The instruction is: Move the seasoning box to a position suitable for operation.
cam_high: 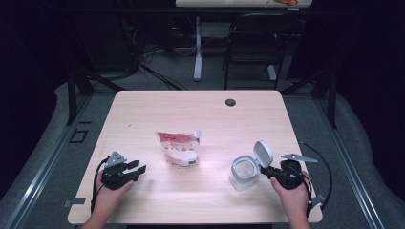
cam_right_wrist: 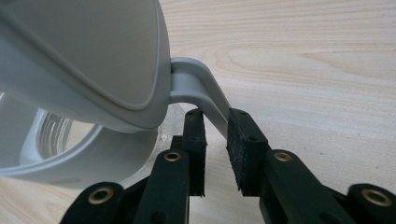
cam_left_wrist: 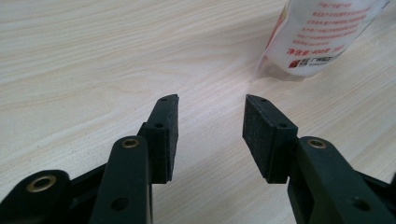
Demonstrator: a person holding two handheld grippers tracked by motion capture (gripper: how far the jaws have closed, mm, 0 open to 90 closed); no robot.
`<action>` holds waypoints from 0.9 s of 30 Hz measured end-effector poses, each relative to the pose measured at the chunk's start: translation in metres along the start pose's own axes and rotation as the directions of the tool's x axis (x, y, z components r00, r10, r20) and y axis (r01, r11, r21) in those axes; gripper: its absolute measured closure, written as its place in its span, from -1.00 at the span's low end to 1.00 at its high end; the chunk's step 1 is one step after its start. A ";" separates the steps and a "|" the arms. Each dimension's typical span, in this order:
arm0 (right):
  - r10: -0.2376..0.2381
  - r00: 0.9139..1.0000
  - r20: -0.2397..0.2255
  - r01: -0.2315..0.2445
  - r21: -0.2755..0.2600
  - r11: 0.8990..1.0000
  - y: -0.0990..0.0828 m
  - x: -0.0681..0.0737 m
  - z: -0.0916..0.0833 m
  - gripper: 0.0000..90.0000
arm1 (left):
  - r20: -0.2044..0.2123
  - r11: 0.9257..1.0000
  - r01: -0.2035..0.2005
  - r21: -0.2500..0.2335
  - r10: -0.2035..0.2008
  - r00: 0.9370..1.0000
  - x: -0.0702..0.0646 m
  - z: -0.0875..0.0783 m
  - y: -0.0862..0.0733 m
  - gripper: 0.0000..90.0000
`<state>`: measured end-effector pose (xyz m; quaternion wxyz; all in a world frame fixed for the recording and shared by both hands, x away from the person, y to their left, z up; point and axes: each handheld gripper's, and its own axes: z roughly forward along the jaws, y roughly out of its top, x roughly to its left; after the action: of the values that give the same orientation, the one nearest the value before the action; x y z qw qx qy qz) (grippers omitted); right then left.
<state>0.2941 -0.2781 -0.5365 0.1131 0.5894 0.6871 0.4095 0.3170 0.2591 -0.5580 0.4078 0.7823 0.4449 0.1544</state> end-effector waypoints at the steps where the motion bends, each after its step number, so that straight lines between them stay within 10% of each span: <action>1: -0.006 1.000 -0.002 0.006 0.005 1.000 0.001 -0.001 0.000 0.72 | 0.000 1.000 0.006 -0.001 -0.006 1.000 0.000 0.000 0.000 0.24; 27: -0.044 0.997 -0.065 0.042 -0.031 0.999 0.019 -0.004 0.017 0.74 | -0.002 1.000 0.002 0.010 -0.002 1.000 -0.001 0.002 0.000 0.24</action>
<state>0.3201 -0.2751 -0.5357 0.1079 0.5589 0.6969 0.4364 0.3176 0.2578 -0.5595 0.4034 0.7838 0.4468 0.1527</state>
